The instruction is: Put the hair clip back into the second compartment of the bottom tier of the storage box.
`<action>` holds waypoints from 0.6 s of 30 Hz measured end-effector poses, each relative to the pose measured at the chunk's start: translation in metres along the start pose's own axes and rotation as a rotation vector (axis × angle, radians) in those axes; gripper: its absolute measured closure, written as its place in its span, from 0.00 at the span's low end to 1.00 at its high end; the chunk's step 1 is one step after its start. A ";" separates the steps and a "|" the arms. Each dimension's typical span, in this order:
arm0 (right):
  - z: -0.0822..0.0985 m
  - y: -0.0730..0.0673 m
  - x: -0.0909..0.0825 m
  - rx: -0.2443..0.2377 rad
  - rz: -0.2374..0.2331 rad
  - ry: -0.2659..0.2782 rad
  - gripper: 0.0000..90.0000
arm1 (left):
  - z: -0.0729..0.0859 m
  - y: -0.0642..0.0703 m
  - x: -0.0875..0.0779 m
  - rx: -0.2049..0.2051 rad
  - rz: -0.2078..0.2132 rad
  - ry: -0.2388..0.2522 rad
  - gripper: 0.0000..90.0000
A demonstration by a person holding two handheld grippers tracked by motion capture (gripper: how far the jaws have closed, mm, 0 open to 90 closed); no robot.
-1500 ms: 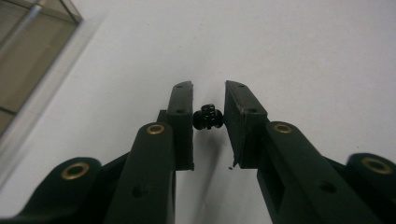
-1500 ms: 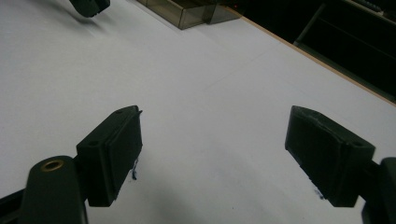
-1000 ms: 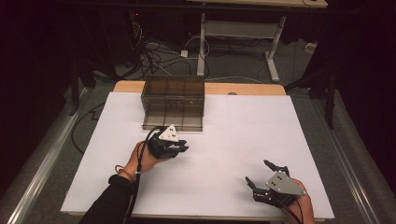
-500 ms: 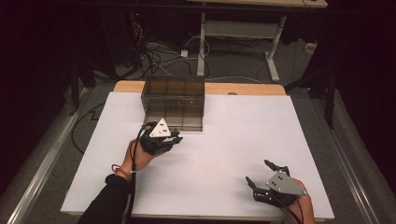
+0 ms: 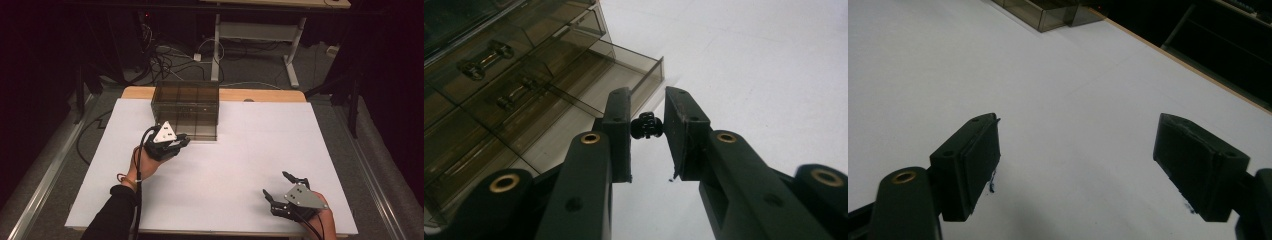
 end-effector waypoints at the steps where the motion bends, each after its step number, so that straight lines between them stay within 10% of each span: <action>1: 0.000 0.000 0.000 0.002 -0.001 0.000 0.21 | 0.000 -0.002 0.000 0.003 -0.012 0.000 0.79; 18: -0.001 0.000 0.000 0.003 -0.003 0.003 0.21 | -0.008 -0.024 0.001 -0.023 -0.040 -0.018 0.79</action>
Point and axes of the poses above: each handheld gripper's, and its own axes: x roughly forward along the jaws, z roughly out of its underside, y roughly to its right, the point moved 9 cm from there along x, roughly forward along the jaws, and after that the axes turned 4 degrees about -y, right-handed, at the moved point
